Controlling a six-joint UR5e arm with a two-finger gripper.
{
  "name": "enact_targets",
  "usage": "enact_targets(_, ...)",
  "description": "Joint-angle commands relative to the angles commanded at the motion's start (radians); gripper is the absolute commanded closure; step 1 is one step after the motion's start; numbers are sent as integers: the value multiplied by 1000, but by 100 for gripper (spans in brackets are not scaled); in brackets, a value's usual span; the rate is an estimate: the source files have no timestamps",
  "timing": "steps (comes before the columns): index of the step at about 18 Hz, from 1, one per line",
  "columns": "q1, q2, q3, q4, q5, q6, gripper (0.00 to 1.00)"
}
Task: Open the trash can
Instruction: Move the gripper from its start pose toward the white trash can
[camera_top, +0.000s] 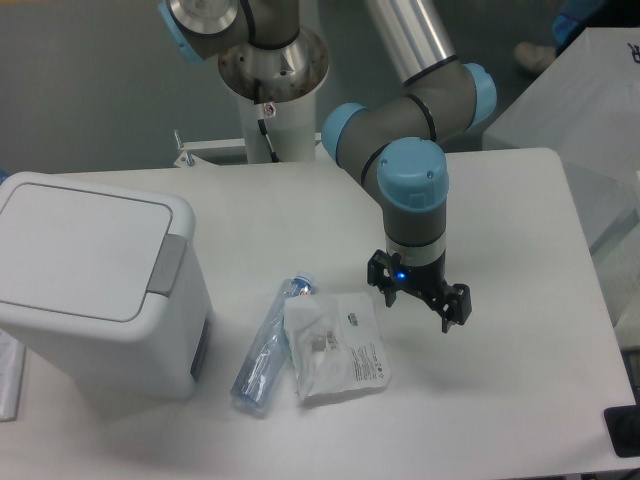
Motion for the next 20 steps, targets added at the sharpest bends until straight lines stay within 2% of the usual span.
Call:
enact_targets(8,2,2,0,0,-5,-5,0)
enact_targets(17,-26,-5,31,0,-17,-216,0)
enact_targets(20,-46,0,32,2,-78,-302,0)
